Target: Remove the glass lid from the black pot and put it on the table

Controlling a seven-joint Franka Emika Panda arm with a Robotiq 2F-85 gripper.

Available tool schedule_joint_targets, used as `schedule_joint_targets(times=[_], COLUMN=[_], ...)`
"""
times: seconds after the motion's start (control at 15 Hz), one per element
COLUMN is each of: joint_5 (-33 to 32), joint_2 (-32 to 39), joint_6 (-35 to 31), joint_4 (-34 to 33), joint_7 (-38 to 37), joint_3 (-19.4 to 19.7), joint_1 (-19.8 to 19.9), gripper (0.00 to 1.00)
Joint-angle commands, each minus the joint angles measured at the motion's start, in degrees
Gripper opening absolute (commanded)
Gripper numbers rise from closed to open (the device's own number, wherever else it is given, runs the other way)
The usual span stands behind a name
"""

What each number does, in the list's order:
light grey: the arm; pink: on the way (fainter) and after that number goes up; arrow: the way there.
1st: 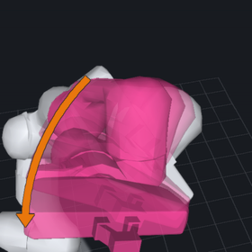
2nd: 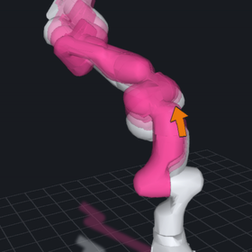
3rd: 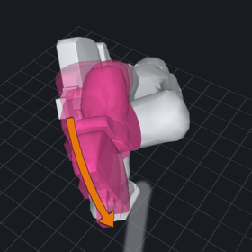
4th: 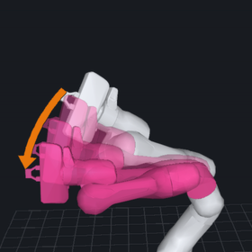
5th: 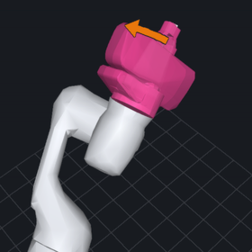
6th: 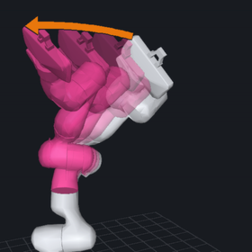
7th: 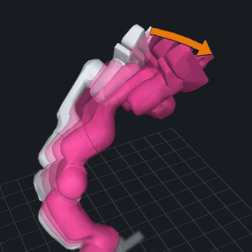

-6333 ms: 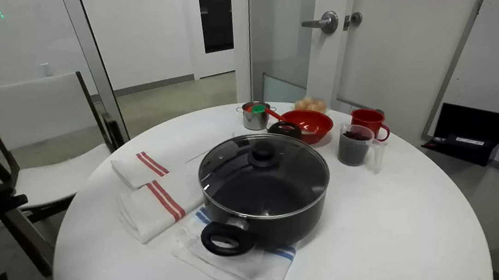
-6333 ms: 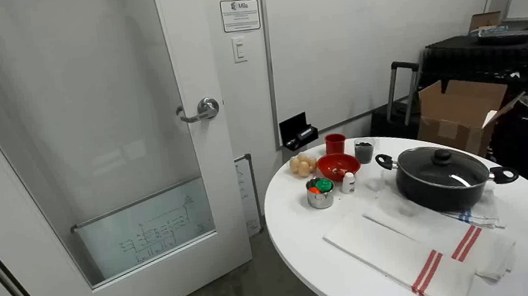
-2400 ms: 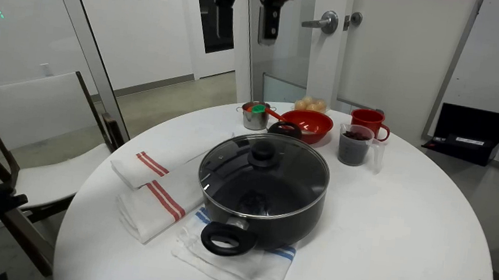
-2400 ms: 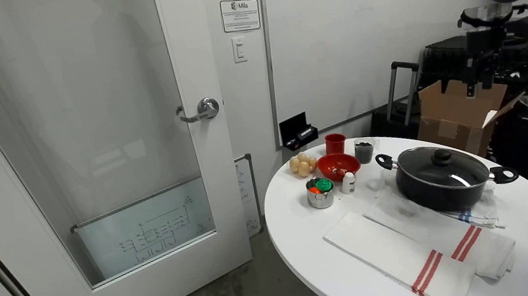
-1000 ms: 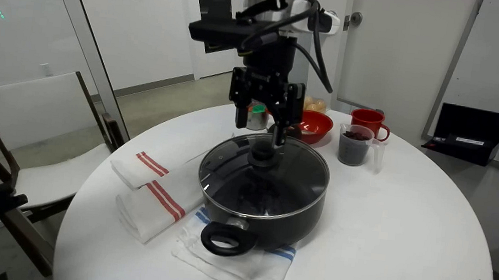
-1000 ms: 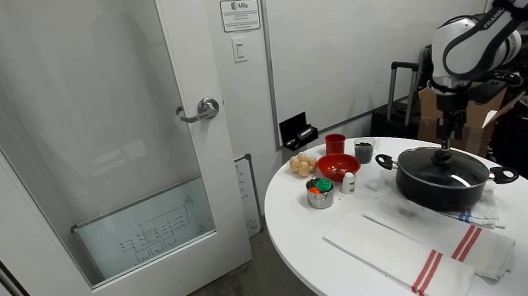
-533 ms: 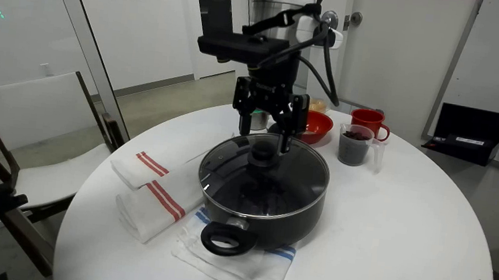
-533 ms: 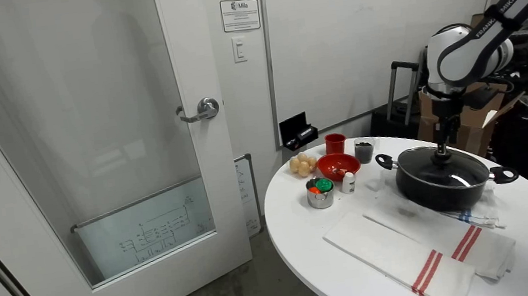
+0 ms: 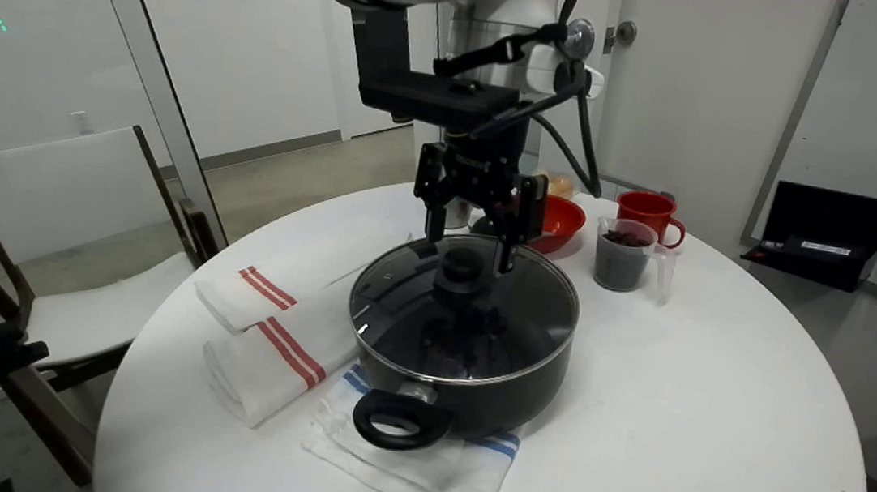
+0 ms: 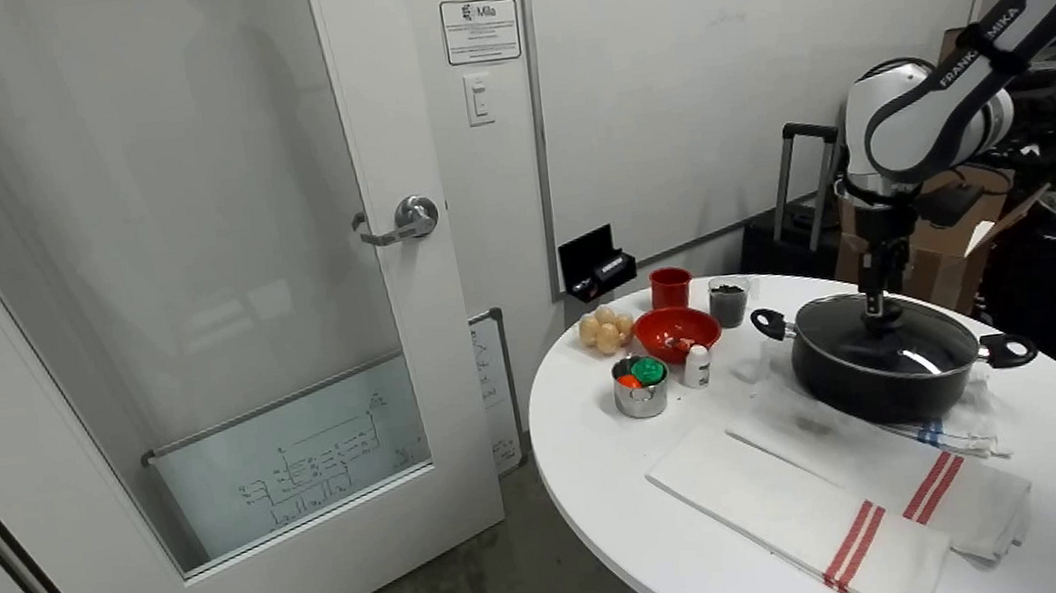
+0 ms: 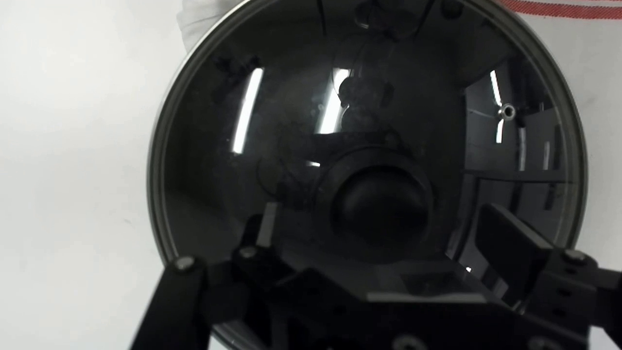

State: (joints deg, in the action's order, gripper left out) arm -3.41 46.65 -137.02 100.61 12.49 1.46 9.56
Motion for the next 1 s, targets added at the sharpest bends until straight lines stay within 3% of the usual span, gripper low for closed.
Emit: schedule_joint_targets(times=[0.0, 0.13, 0.2, 0.33, 0.67, 0.93], joint_5=[1.0, 1.0, 1.1, 1.2, 1.4, 1.5], joint_2=[1.5, 1.5, 1.5, 1.4, 1.0, -0.3], joint_6=[0.8, 0.8, 0.8, 0.9, 1.0, 0.8], joint_4=[-2.2, -2.2, -2.2, -2.2, -2.0, -1.2], joint_7=[2.3, 2.5, 2.7, 3.0, 3.2, 2.8], joint_3=[-1.2, -1.4, -1.4, -1.6, -2.0, -2.1], joint_1=[1.2, 1.5, 1.6, 1.8, 2.2, 2.3], gripper=[1.00, 1.00, 0.75, 0.67, 0.29, 0.25])
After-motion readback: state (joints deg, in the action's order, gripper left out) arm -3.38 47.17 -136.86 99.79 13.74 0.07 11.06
